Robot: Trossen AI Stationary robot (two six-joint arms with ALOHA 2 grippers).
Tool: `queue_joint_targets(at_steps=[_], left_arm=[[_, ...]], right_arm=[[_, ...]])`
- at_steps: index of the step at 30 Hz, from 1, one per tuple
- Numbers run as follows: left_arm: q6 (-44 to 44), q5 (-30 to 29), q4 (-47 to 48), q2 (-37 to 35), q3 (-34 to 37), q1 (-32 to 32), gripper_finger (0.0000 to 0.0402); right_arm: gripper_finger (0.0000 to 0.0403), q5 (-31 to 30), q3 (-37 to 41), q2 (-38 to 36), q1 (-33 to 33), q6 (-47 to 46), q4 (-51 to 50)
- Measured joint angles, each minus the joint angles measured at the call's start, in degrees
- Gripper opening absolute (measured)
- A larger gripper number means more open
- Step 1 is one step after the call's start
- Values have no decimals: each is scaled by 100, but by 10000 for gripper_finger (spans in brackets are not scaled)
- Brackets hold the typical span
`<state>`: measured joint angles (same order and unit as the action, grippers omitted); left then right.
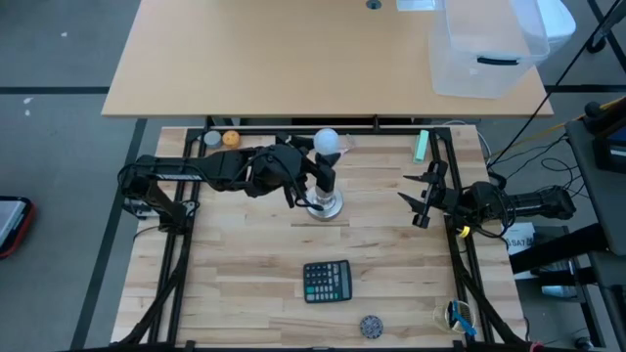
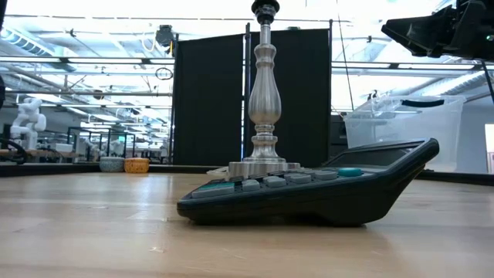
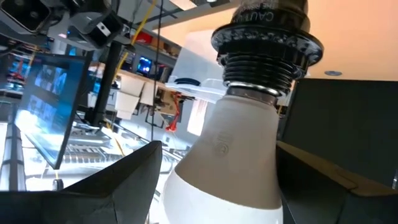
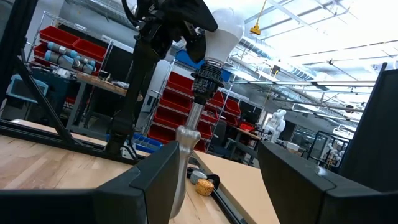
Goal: Screw lightbulb
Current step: Insert the light bulb into the lamp
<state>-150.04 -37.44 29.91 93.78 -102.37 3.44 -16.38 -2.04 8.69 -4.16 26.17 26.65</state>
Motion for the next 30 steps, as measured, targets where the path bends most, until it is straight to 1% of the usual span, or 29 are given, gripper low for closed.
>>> queue_joint_targets(at_steps=[17, 24, 30], left_arm=[[102, 22, 2, 2, 0, 10, 303], [114, -166, 2, 2, 0, 76, 303], [114, -187, 0, 2, 0, 76, 303]], right_arm=[[212, -1, 0, 1, 1, 0, 0], [212, -1, 0, 2, 2, 0, 0], [212, 0, 0, 1, 1, 0, 1]])
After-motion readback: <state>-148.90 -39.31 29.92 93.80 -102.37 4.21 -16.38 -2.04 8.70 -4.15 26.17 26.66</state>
